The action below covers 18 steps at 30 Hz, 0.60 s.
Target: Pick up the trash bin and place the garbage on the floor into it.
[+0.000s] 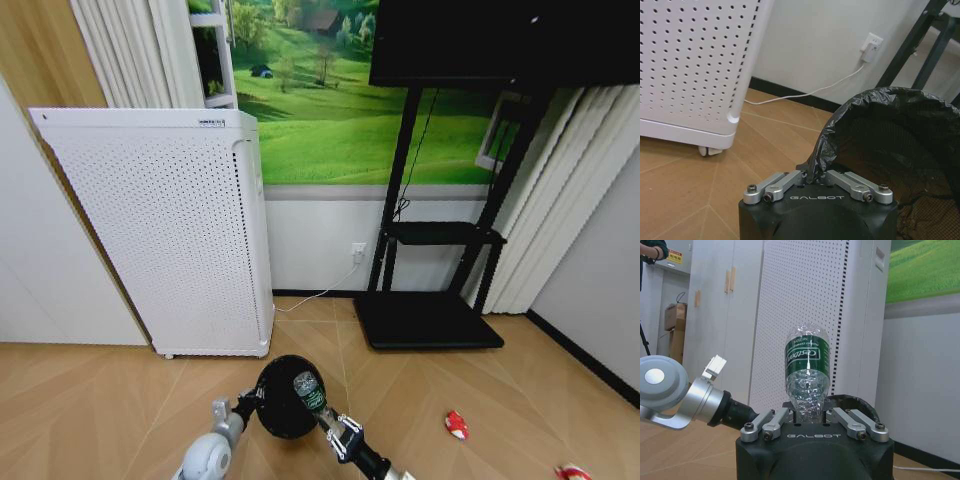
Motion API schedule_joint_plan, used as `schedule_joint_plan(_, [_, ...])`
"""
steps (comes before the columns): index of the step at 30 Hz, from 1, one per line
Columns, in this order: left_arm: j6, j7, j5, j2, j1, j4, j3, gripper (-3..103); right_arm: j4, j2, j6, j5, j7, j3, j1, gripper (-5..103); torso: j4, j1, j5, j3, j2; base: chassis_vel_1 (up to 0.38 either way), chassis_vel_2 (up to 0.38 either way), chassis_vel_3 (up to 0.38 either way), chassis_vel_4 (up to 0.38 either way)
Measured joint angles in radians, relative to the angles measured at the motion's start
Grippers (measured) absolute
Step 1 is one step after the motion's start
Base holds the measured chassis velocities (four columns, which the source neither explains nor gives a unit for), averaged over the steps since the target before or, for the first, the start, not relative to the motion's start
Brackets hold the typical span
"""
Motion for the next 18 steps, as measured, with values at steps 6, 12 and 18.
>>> schedule_joint_plan(6, [0.037, -0.023, -0.119, 0.045, 0.082, -0.156, 0.003, 3, 0.038, -0.045, -0.014, 0.015, 0.016, -0.055, 0.031, 24, 0.0002, 0.0, 0.0, 0.0, 0.0, 0.0, 0.0, 0.0, 0.0])
schedule_joint_plan(12, [0.055, -0.042, -0.177, 0.063, 0.139, -0.242, 0.007, 3, 0.017, -0.049, -0.01, 0.006, 0.018, -0.075, 0.047, 24, 0.0003, 0.0, 0.0001, 0.0, 0.0, 0.0, 0.0, 0.0, 0.0])
schedule_joint_plan(18, [0.057, -0.055, -0.193, 0.062, 0.154, -0.245, 0.011, 3, 0.002, -0.023, -0.004, -0.001, 0.04, -0.07, 0.044, 37, 0.0002, 0.0, 0.0, 0.0, 0.0, 0.0, 0.0, 0.0, 0.0])
